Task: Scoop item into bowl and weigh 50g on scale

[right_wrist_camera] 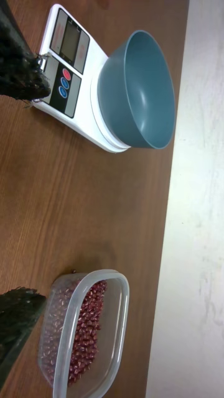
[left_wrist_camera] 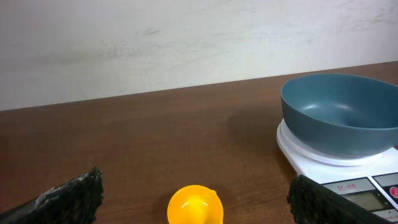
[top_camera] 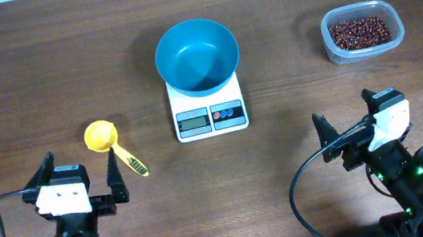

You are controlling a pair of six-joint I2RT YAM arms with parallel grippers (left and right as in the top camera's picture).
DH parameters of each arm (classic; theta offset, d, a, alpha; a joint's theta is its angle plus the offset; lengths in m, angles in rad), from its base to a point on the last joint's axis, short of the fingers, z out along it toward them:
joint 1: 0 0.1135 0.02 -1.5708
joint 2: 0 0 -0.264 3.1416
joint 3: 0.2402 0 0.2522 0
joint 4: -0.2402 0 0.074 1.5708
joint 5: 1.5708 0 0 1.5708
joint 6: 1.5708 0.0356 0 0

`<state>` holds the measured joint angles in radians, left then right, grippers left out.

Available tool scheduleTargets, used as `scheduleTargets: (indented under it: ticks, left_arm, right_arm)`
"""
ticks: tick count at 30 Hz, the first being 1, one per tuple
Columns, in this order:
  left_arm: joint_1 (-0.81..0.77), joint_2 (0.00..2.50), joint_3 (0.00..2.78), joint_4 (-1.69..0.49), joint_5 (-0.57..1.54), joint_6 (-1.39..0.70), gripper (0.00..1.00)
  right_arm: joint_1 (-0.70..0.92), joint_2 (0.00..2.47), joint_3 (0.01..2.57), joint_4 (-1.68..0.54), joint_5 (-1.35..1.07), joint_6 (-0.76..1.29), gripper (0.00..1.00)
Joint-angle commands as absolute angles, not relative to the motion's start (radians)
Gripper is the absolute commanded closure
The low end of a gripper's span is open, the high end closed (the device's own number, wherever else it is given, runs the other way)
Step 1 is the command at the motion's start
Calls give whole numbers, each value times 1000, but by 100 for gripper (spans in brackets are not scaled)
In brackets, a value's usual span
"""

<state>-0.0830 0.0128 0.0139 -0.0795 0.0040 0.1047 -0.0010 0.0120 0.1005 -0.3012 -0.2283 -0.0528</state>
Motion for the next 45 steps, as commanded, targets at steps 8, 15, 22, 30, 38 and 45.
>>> scheduleTargets:
  ticks: [8,15,22,30,38,45]
  left_arm:
    - [-87,5,9,-83,12,92,1]
    - [-87,5,9,-83,12,92,1]
    - [-87,5,9,-83,12,92,1]
    - [-86,5,9,-17,5,96,1]
    - [-86,5,9,287,116,95,1]
    - [-86,39,208,138,176,23,1]
  right_arm:
    - [6,4,94,-302,-224,-52,1]
    - [6,4,94,-302,-224,-52,1]
    - [6,4,94,-302,-224,-52,1]
    - [6,4,94,-302,-224,-52,1]
    - [6,4,94,-302,-224,-52,1]
    - [6,4,94,-302,-224,-52,1]
